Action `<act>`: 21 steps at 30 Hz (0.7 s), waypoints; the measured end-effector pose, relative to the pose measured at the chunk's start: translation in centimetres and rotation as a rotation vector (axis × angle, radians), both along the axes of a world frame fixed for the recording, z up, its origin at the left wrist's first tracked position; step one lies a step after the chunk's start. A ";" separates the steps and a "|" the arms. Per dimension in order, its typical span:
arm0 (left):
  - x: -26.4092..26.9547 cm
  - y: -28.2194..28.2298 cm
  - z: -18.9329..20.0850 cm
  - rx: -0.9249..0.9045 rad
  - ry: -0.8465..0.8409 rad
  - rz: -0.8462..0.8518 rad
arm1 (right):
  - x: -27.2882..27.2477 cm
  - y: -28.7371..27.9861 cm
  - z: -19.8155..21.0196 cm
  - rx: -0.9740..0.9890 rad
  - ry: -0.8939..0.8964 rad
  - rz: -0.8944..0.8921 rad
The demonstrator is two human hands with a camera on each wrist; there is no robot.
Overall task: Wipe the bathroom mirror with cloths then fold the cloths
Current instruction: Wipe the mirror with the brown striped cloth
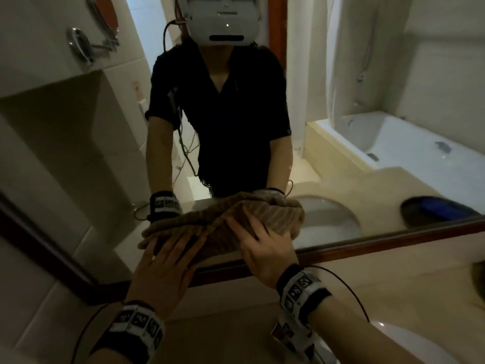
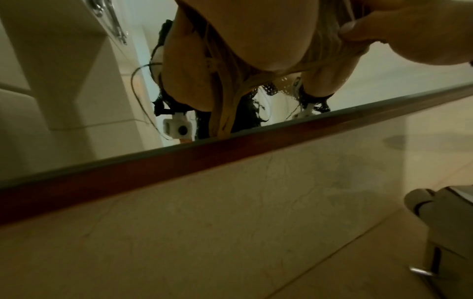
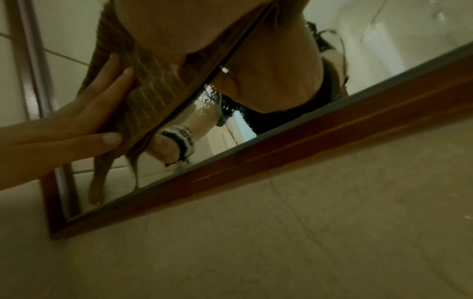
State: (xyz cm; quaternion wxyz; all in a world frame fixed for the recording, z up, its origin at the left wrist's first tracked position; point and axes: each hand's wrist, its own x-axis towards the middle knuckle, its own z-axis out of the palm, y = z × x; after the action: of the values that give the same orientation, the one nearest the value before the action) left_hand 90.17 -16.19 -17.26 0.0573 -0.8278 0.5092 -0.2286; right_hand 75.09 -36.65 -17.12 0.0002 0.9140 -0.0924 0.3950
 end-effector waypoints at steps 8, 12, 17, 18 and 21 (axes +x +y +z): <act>-3.9 -6.7 3.8 -0.103 0.082 -0.210 | -6.1 -4.8 0.8 0.076 0.094 -0.236; -8.0 -13.7 9.4 -0.174 -0.017 -0.333 | -10.0 -9.0 3.7 0.208 -0.013 -0.373; -10.3 -17.1 13.8 -0.240 -0.107 -0.349 | -8.8 -12.2 9.6 0.210 -0.234 -0.450; -10.2 -16.9 13.9 -0.247 -0.122 -0.355 | -7.8 -12.0 10.3 0.202 -0.270 -0.466; -8.7 -15.6 13.5 -0.287 -0.135 -0.319 | -4.6 -9.9 11.1 0.207 -0.357 -0.473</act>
State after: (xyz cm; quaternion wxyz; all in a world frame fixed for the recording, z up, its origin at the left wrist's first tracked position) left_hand 81.42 -31.80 -3.71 -0.0639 -0.7192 0.5910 -0.3597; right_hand 70.46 -46.54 -5.98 -0.0171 0.7785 -0.3408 0.5268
